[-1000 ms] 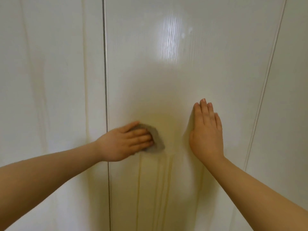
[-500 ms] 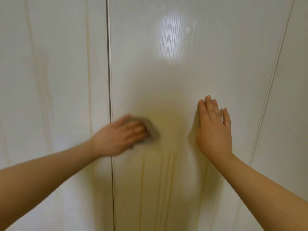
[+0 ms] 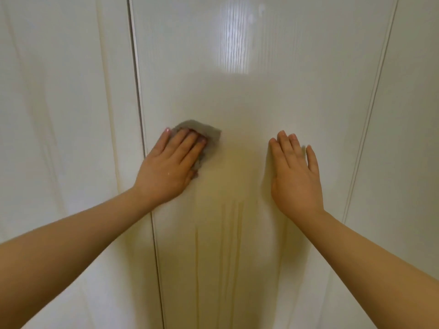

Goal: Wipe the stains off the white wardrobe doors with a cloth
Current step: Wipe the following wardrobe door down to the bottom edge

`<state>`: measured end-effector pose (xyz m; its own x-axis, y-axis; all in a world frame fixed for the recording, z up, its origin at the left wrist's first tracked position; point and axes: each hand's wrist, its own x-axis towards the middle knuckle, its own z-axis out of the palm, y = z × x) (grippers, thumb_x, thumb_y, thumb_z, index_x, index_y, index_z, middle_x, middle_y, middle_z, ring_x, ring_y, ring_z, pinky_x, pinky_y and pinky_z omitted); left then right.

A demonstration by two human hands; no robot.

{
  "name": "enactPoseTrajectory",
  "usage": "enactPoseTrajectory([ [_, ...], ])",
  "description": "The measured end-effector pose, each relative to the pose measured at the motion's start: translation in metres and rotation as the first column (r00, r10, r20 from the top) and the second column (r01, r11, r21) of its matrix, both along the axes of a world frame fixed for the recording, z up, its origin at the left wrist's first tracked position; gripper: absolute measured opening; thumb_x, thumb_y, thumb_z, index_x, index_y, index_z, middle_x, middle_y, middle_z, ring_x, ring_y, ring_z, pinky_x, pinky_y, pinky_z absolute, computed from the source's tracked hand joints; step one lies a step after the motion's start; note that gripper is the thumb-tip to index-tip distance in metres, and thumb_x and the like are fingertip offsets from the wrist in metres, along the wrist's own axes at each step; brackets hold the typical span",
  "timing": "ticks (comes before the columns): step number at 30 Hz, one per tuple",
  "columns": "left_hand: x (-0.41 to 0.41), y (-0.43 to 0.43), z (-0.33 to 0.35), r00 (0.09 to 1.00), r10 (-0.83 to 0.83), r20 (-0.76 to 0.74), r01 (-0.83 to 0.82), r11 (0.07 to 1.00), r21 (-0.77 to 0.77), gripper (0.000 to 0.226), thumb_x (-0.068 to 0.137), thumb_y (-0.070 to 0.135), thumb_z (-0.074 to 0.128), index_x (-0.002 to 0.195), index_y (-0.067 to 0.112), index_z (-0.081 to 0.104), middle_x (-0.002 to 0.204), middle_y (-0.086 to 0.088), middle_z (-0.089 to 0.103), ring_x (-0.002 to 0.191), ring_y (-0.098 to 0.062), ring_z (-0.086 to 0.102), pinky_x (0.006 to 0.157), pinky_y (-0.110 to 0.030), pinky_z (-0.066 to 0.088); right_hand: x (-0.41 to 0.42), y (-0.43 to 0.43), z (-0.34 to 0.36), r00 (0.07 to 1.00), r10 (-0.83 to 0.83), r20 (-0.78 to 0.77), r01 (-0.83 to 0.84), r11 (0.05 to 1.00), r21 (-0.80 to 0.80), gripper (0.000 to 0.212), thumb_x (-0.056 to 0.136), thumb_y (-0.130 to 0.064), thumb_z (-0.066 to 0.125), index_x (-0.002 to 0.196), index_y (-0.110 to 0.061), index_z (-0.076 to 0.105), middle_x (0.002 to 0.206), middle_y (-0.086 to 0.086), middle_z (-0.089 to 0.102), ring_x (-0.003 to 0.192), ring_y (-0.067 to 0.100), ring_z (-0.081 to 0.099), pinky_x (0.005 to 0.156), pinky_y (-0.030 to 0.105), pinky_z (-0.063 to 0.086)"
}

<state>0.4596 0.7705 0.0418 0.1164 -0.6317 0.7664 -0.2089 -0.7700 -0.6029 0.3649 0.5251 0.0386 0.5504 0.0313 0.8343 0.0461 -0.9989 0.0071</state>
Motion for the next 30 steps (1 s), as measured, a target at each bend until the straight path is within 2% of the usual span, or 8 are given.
enactPoseTrajectory([
  [2,0.0,-0.009,-0.006,1.0,-0.024,0.001,0.024,0.995,-0.092,0.055,0.087,0.026,0.044,0.137,0.003,0.037,0.132,-0.021,0.053,0.127,-0.036,0.035,0.115,-0.045,0.01,-0.001,-0.001,-0.003,1.0,-0.009,-0.001,0.009,1.0,0.01,0.067,0.083,0.009,0.038,0.146,-0.007,0.022,0.154,0.01,0.014,0.143,0.024,0.006,0.108,0.031,-0.014],
  [6,-0.005,-0.004,-0.101,0.99,-0.108,-0.095,0.138,0.898,0.417,0.048,0.1,0.018,0.021,0.147,0.006,0.023,0.133,-0.011,0.054,0.136,-0.033,0.028,0.118,-0.043,0.008,0.0,-0.012,-0.016,0.999,-0.033,0.027,0.031,0.998,0.046,0.061,0.08,0.008,0.035,0.14,-0.004,0.037,0.148,0.013,0.032,0.139,0.031,0.023,0.11,0.034,-0.004],
  [8,-0.005,0.002,-0.098,0.989,-0.101,-0.106,0.14,0.867,0.479,0.049,0.101,0.018,0.017,0.148,0.007,0.022,0.134,-0.009,0.053,0.14,-0.032,0.023,0.118,-0.042,0.01,-0.001,-0.021,-0.018,0.997,-0.051,0.05,0.047,0.997,0.066,0.062,0.078,-0.002,0.022,0.136,-0.004,0.042,0.143,0.013,0.041,0.134,0.034,0.033,0.109,0.034,0.0],
  [10,-0.006,-0.008,-0.063,0.992,-0.104,-0.068,0.122,0.909,0.399,0.043,0.099,0.022,0.029,0.138,0.007,0.036,0.126,-0.013,0.06,0.128,-0.032,0.037,0.114,-0.042,0.014,-0.004,-0.03,-0.021,0.996,-0.064,0.07,0.059,0.996,0.072,0.066,0.076,-0.008,0.016,0.136,-0.006,0.043,0.143,0.012,0.042,0.133,0.035,0.035,0.108,0.036,0.005],
  [14,-0.004,-0.05,-0.015,0.995,-0.097,0.035,0.1,0.991,-0.086,0.052,0.087,0.024,0.048,0.134,0.003,0.041,0.13,-0.021,0.056,0.126,-0.035,0.037,0.114,-0.045,0.016,-0.007,-0.031,-0.028,0.99,-0.042,0.131,0.025,0.991,0.13,0.06,0.075,0.001,0.036,0.133,-0.009,0.047,0.139,0.014,0.045,0.123,0.035,0.044,0.099,0.046,0.031],
  [20,-0.012,-0.053,-0.111,0.967,-0.177,-0.181,0.242,0.858,0.454,0.041,0.098,0.013,0.023,0.134,0.008,0.043,0.127,-0.007,0.062,0.124,-0.027,0.044,0.116,-0.041,0.018,-0.017,-0.036,-0.036,0.987,-0.028,0.159,0.006,0.99,0.138,0.055,0.072,0.0,0.034,0.121,-0.011,0.056,0.115,0.012,0.058,0.098,0.037,0.054,0.085,0.047,0.041],
  [26,0.001,-0.071,-0.025,0.989,-0.139,0.043,0.14,0.99,-0.019,0.043,0.094,0.021,0.04,0.133,0.002,0.047,0.13,-0.018,0.057,0.125,-0.035,0.041,0.112,-0.046,0.024,-0.018,-0.041,-0.04,0.989,-0.043,0.14,0.015,0.98,0.197,0.052,0.068,0.013,0.051,0.115,-0.009,0.058,0.101,0.017,0.058,0.087,0.038,0.053,0.081,0.046,0.04],
  [30,-0.007,-0.073,-0.104,0.977,-0.194,-0.089,0.213,0.896,0.389,0.042,0.098,0.013,0.024,0.132,0.005,0.047,0.126,-0.012,0.061,0.124,-0.031,0.042,0.118,-0.044,0.013,-0.019,-0.047,-0.046,0.994,-0.059,0.097,0.041,0.983,0.18,0.051,0.069,0.013,0.053,0.114,-0.008,0.059,0.087,0.015,0.055,0.077,0.035,0.051,0.074,0.036,0.033],
])
